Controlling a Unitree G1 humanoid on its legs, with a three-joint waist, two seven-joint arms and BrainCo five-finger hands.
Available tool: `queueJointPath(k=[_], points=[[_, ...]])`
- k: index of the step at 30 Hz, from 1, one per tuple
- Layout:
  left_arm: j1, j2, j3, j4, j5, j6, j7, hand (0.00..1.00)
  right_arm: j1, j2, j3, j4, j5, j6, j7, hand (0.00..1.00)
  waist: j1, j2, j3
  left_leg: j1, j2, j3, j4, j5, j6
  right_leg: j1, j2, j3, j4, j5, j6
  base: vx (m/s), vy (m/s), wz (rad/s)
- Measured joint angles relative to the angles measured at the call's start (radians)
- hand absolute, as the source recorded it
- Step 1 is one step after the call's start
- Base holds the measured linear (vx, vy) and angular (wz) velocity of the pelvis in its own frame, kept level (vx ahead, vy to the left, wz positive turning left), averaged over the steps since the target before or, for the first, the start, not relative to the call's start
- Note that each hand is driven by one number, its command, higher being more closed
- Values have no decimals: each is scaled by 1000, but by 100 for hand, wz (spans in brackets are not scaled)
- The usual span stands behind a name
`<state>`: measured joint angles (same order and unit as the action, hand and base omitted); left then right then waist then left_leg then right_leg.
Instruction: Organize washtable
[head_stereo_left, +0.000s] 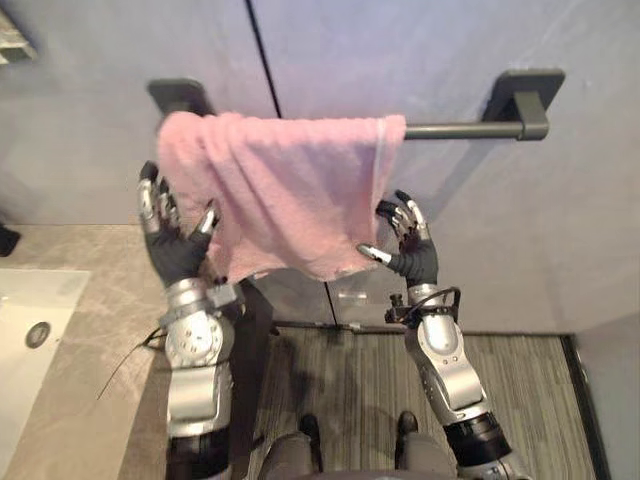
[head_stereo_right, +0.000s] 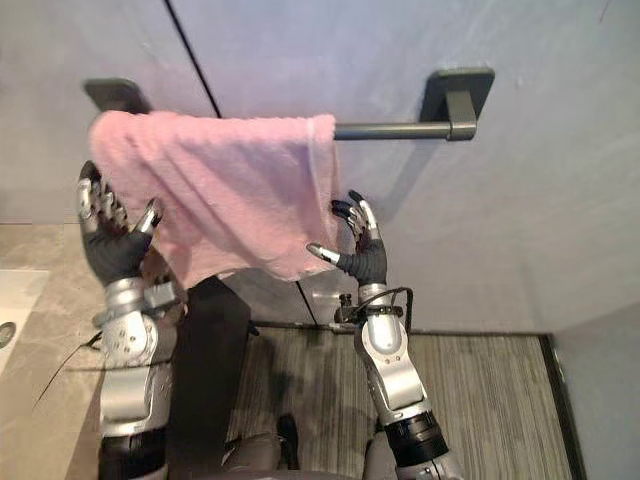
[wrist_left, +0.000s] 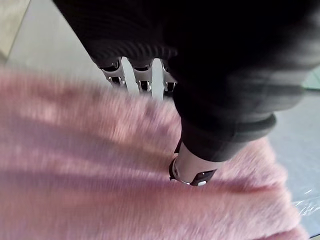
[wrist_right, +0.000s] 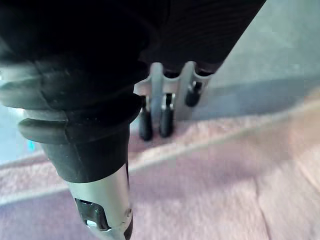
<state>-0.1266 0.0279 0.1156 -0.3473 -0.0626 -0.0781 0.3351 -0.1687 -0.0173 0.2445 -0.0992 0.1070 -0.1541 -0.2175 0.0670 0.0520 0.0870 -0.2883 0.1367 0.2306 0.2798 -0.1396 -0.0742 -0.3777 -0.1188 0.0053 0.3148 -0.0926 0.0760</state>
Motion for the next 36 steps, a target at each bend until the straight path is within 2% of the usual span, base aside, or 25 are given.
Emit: queueJointPath(k=[2,5,8,10,11,15,18,19,23,28,36], points=[[-22,-9,12,2,-5,-27,33,0,-11,-5,-14,-17,3,5,-10,0,4,1,15,-30,2,5,-1,6,0,-29,2,5,-3,6,-2,-8,-4,-3],[-66,20,30,5,-6,-14,40,0,-57,-6,-11,-17,18,7,-21,0,11,-1,37,-55,2,0,-1,16,1,-51,2,2,-3,15,-1,-49,-10,7],[-135,37,33,25,-17,-6,37,0,-115,-6,-12,-17,73,6,-22,0,31,-5,69,-91,1,-4,6,28,5,-82,2,1,-6,33,-2,-100,-4,3],[-177,50,33,25,-47,-4,36,0,-145,-6,-12,-17,114,6,-21,0,32,-10,91,-113,1,-8,18,31,5,-95,1,-2,-6,41,-1,-98,1,5],[-181,59,33,25,-54,-6,36,100,-154,-6,-12,-19,128,6,-21,0,31,-11,92,-122,2,-8,22,32,6,-102,2,-2,-7,45,-2,-71,-2,-2],[-216,94,44,25,-123,-18,37,100,-187,-11,-23,-42,203,5,-20,0,35,-10,101,-170,4,-7,38,37,12,-134,3,-2,-26,72,0,-75,5,-1],[-219,168,35,28,-231,-15,13,100,-205,-11,-28,-42,265,3,-20,0,34,-11,109,-178,5,-6,43,39,14,-133,3,-2,-39,87,0,-26,5,-1],[-221,194,19,29,-258,-14,-8,100,-217,-11,-29,-42,291,3,-19,100,30,-12,113,-182,5,-5,47,39,14,-133,3,-1,-45,92,1,0,0,0],[-259,201,-36,36,-294,-13,-51,100,-242,-14,-30,-42,375,1,-7,100,27,-13,117,-187,7,4,54,40,16,-133,4,6,-62,106,3,6,6,-5],[-265,201,-36,36,-301,-17,-52,100,-276,-39,-32,-42,435,-24,6,100,30,-13,117,-185,20,11,53,40,15,-130,16,13,-73,116,-2,22,-21,-8],[-231,178,-38,17,-299,-18,-54,100,-261,-78,-59,-75,451,-33,34,100,30,-14,120,-166,22,16,53,39,15,-112,18,20,-75,116,-2,0,0,0]])
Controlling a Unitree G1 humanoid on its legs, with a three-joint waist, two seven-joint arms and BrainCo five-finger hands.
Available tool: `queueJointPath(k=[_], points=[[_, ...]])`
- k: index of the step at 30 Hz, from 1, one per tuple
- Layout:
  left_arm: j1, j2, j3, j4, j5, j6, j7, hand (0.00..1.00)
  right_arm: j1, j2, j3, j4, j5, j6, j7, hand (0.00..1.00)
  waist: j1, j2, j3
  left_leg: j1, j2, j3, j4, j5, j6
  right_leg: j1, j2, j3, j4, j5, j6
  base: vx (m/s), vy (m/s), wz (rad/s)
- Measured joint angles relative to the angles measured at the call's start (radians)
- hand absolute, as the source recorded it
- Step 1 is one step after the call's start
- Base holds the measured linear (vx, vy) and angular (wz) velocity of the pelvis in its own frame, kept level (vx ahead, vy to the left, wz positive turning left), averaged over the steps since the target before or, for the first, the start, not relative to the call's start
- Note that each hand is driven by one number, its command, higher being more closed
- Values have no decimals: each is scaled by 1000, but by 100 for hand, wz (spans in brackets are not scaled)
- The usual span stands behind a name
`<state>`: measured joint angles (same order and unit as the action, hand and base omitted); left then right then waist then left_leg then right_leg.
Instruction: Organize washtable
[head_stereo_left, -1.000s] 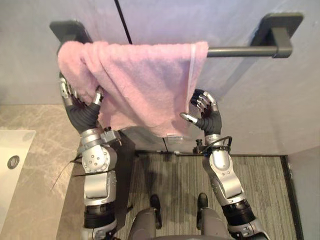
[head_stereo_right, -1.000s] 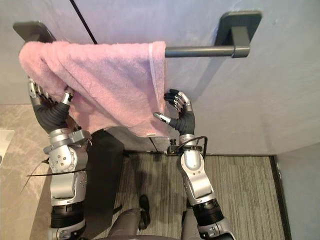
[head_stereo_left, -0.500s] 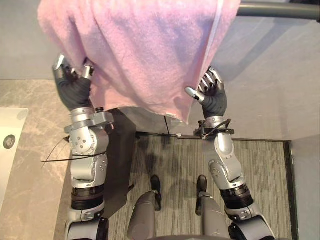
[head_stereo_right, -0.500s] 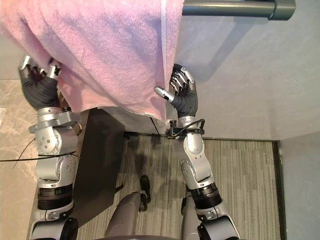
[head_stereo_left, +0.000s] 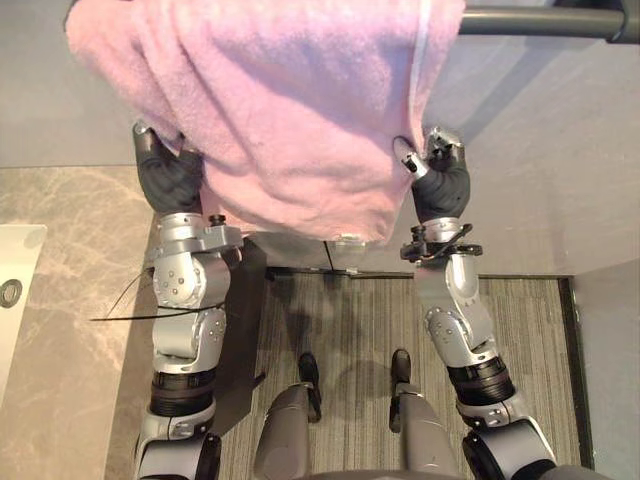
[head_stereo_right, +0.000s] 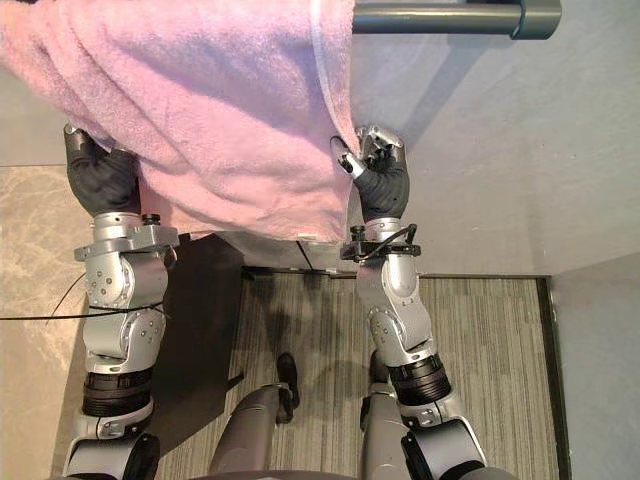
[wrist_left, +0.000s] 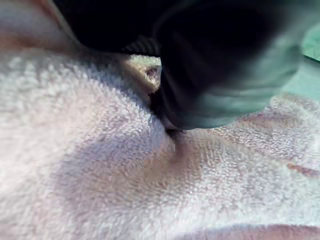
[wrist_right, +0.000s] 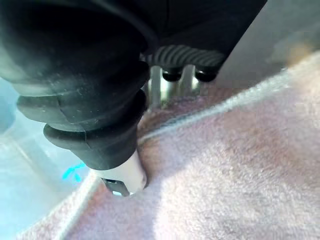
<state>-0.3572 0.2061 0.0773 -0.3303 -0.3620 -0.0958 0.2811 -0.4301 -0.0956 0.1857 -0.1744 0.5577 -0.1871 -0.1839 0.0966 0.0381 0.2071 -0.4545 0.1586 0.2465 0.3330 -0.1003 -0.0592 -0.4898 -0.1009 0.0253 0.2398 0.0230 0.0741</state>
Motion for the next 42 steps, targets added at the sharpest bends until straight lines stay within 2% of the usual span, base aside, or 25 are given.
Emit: queueJointPath(k=[8,14,18,26,27,28,31,34,38,42], points=[[68,-28,-36,-66,11,-1,-46,100,107,-28,-70,-86,3,0,58,100,-1,-5,3,1,11,1,20,-12,-2,12,9,1,-5,0,0,2,-3,-1],[89,-45,-72,-107,21,-1,-71,100,168,-31,-116,-128,-1,0,74,100,-6,-18,11,-3,20,6,35,-21,-3,14,16,3,-15,4,-1,1,-9,-4],[103,-47,-85,-139,21,-3,-88,100,173,-31,-139,-129,-3,0,80,100,-7,-18,12,-19,38,7,63,-40,-7,9,29,5,-16,4,-2,30,-10,-8],[103,-86,-97,-151,23,-14,-104,100,182,-27,-157,-134,-19,-1,80,100,-9,-19,12,-34,40,8,70,-43,-8,-7,32,6,-14,4,-2,22,-4,-1],[104,-86,-97,-151,27,-15,-103,100,183,-23,-158,-134,-19,-1,80,0,-10,-19,12,-35,42,9,74,-45,-8,-7,33,6,-14,3,-2,2,-8,-3],[104,-87,-97,-151,34,-17,-102,0,184,-13,-160,-134,-19,-1,79,0,-11,-19,12,-38,45,9,83,-50,-8,-7,35,7,-12,3,-3,-2,-7,-5],[119,-100,-91,-151,58,-17,-89,0,200,12,-187,-133,-19,-1,76,0,-14,-19,12,-39,49,8,95,-56,-7,-8,37,7,-2,-1,-3,-2,-2,-1],[159,-119,-71,-151,65,-17,-78,0,209,11,-189,-133,-19,-1,74,0,-25,-19,13,-39,49,7,102,-58,-7,-8,37,7,5,-3,-4,0,0,0],[212,-149,-68,-151,65,-15,-81,0,274,13,-192,-122,-19,0,75,0,-25,-19,12,-28,50,8,104,-58,-7,-5,37,8,20,-11,-5,0,0,0],[293,-173,-70,-144,69,12,-99,0,356,14,-192,-77,-19,15,96,0,-26,-19,12,24,51,8,101,-63,-12,41,37,7,30,-25,-5,0,0,0]])
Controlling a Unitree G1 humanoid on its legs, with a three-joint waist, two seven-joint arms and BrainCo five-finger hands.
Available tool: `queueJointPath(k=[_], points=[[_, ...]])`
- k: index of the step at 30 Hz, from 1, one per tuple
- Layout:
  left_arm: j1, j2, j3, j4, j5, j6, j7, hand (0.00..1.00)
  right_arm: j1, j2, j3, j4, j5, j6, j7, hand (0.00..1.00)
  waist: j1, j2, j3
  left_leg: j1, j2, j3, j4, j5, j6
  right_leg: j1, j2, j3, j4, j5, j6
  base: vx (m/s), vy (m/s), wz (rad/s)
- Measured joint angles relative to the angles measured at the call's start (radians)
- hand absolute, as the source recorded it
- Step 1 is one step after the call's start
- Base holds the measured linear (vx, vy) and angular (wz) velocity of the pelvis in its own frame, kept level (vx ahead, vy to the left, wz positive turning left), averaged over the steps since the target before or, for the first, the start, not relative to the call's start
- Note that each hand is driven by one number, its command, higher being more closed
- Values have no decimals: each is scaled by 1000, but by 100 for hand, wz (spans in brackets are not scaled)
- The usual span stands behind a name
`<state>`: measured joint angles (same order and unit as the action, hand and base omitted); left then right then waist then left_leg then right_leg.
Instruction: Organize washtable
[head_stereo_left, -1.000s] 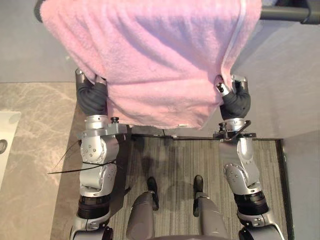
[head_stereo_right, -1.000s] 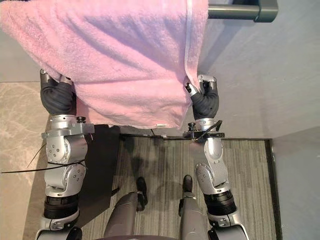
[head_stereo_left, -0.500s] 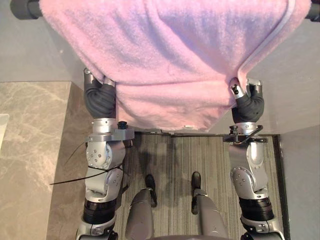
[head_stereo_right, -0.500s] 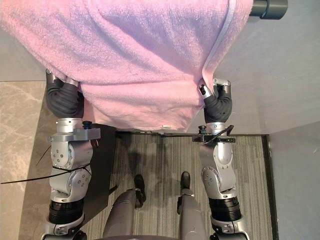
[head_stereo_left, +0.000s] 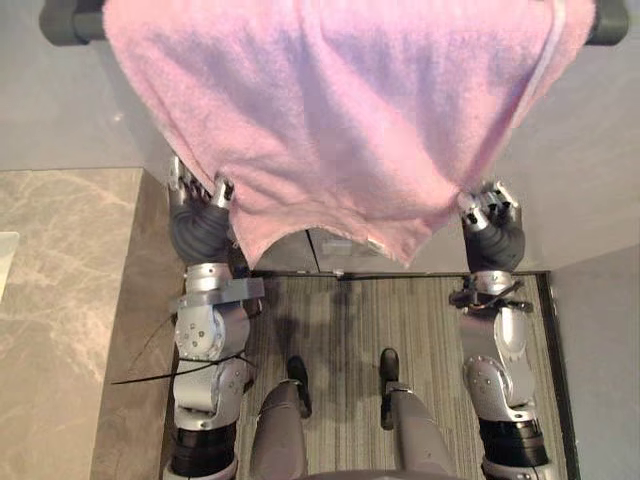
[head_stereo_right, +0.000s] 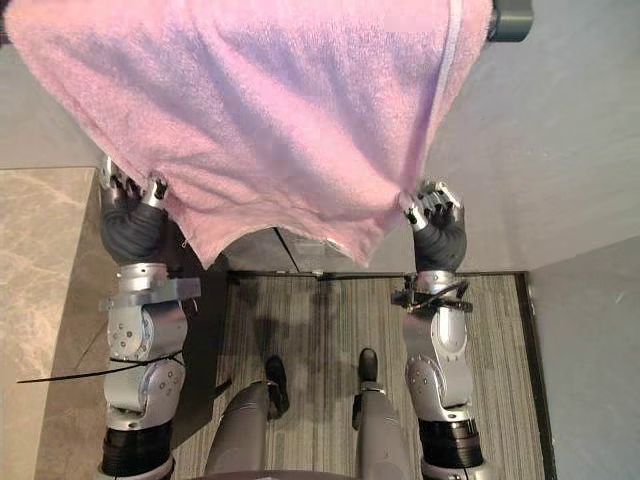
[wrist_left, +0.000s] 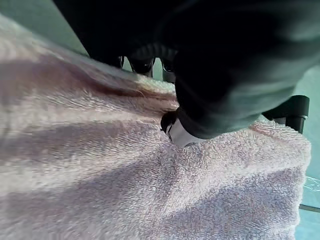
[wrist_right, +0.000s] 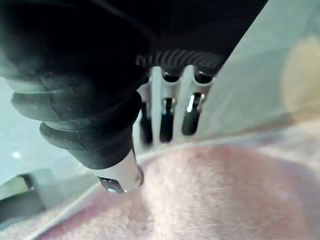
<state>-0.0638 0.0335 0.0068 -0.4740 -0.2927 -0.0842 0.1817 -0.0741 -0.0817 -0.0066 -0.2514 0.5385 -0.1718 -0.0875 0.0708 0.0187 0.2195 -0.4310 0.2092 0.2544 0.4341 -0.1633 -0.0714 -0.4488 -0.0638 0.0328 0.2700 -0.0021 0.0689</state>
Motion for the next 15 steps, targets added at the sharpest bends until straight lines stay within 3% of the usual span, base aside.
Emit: queueJointPath(k=[5,9,15], points=[[136,-4,-2,13,30,17,-77,0,120,-2,-8,78,-49,68,52,0,0,-1,-1,87,0,9,-17,-10,-2,74,0,2,5,-22,-3,-4,-2,-1],[201,-14,6,61,32,35,-118,0,193,14,-11,116,-78,93,97,0,-1,-2,-6,138,0,15,-33,-11,-3,121,0,2,-8,-23,3,7,0,-1],[330,-53,44,216,120,70,-175,0,308,54,-12,238,-154,144,159,0,-2,0,-58,232,0,27,-54,-17,-10,207,1,4,-27,-30,3,37,3,-3]])
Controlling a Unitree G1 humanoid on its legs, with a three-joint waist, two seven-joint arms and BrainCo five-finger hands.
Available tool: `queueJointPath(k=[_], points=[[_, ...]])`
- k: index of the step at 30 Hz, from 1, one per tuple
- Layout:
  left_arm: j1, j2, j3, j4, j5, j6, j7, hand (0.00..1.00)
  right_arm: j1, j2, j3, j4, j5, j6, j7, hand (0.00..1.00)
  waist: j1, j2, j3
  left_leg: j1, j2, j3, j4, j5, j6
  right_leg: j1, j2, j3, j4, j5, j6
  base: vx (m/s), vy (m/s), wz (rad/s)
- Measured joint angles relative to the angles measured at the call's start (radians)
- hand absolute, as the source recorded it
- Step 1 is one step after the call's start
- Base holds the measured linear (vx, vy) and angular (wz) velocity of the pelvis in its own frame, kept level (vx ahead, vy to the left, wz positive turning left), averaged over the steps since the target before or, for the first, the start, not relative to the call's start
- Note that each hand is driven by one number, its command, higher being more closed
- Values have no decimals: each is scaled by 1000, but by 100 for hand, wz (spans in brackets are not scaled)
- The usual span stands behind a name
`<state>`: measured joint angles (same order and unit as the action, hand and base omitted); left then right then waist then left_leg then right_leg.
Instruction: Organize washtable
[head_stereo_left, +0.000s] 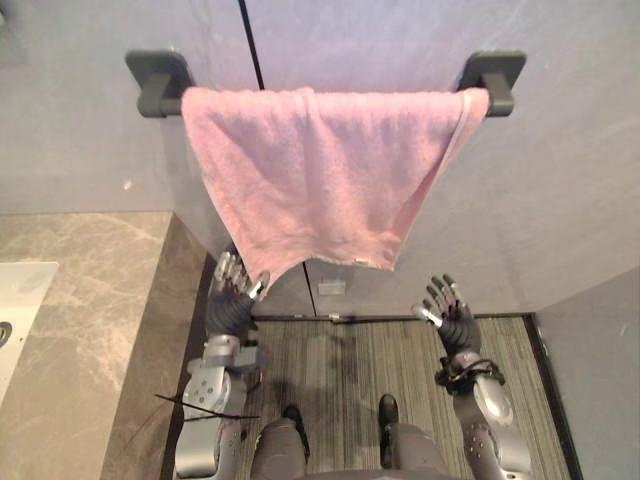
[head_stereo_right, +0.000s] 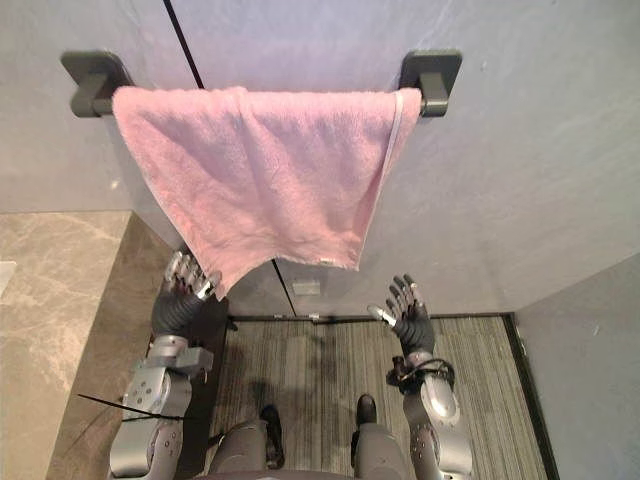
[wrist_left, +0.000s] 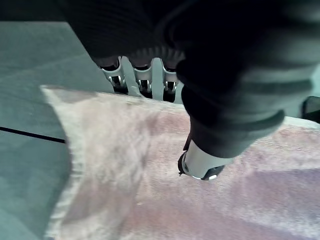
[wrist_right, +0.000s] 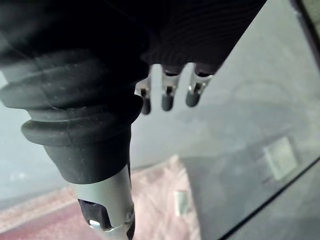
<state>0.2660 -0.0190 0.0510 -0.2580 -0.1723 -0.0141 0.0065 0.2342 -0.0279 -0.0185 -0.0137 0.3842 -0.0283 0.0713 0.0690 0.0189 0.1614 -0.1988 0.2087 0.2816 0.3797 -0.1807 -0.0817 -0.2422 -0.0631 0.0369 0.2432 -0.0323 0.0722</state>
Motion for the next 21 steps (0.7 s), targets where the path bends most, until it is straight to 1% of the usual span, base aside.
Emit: queueJointPath(k=[1,2,4,5,6,7,9,11,12,13,15,16,17,18,20,21], points=[[30,-2,10,39,38,9,-17,0,34,5,12,5,-5,11,18,0,0,2,-6,19,1,0,0,-5,-2,18,1,0,1,-5,0,0,0,0],[69,-3,20,80,80,12,-49,0,66,6,29,6,-14,17,46,0,-1,4,-14,36,2,3,-3,-13,-2,32,2,1,1,-13,1,-10,1,-4],[122,-5,35,159,121,12,-91,0,109,7,78,10,-39,17,84,0,1,5,-28,68,2,13,-8,-19,-2,55,1,6,4,-26,6,1,9,-9],[140,-6,39,184,133,15,-100,0,118,7,99,10,-43,17,91,0,0,5,-33,77,2,16,-10,-21,-3,61,1,8,5,-30,4,5,14,-14],[175,-6,44,221,191,24,-109,0,124,6,151,10,-86,14,111,0,1,3,-38,101,2,22,-14,-28,-4,79,2,14,5,-32,4,-12,11,-10],[190,-7,44,225,218,32,-110,0,118,1,188,9,-113,13,113,0,2,2,-45,107,2,22,-14,-33,-8,81,3,15,5,-33,4,-27,10,-6],[196,-4,38,218,234,32,-117,0,111,-4,247,-9,-156,8,124,0,5,0,-64,109,1,20,-14,-33,-7,85,3,14,-1,-33,4,-12,5,2],[199,30,5,183,219,32,-139,0,77,-31,312,-38,-161,-3,135,0,4,-1,-81,109,-1,16,-16,-33,-7,86,2,14,-4,-31,2,-7,5,2],[197,72,-32,165,163,28,-165,0,50,-49,343,-45,-151,-15,157,0,3,-1,-92,110,-4,15,-20,-34,-8,87,1,15,-11,-28,4,-5,17,-3],[183,137,-102,134,40,22,-202,0,-3,-80,383,-45,-116,-39,188,0,2,1,-104,118,-12,8,-36,-33,-8,101,-1,18,-38,-16,9,6,33,-5],[163,176,-154,94,-75,3,-225,0,-54,-99,406,-48,-65,-56,196,0,1,5,-112,128,-19,5,-50,-31,-8,117,-3,20,-68,2,7,12,36,-5],[137,182,-188,53,-154,-11,-229,0,-88,-104,412,-59,-18,-67,196,0,1,3,-125,126,-29,3,-61,-29,-9,118,-4,22,-89,13,12,18,39,-4],[100,179,-213,19,-222,-34,-232,0,-125,-108,413,-83,23,-80,197,0,1,3,-127,125,-39,-4,-70,-25,-11,123,-8,23,-108,27,8,26,38,-2],[78,178,-224,7,-261,-48,-232,0,-146,-109,413,-96,44,-90,197,0,1,4,-128,125,-41,-5,-72,-19,-8,128,-10,23,-118,35,13,33,53,1],[-25,168,-249,-8,-355,-92,-211,0,-269,-105,406,-103,57,-140,188,0,0,0,-135,125,-55,-7,-90,1,6,143,-17,22,-154,60,19,53,51,1],[-55,163,-254,-7,-373,-99,-193,0,-304,-105,401,-103,55,-153,179,0,0,0,-135,125,-58,-7,-92,6,8,149,-18,22,-166,69,21,67,46,2]])
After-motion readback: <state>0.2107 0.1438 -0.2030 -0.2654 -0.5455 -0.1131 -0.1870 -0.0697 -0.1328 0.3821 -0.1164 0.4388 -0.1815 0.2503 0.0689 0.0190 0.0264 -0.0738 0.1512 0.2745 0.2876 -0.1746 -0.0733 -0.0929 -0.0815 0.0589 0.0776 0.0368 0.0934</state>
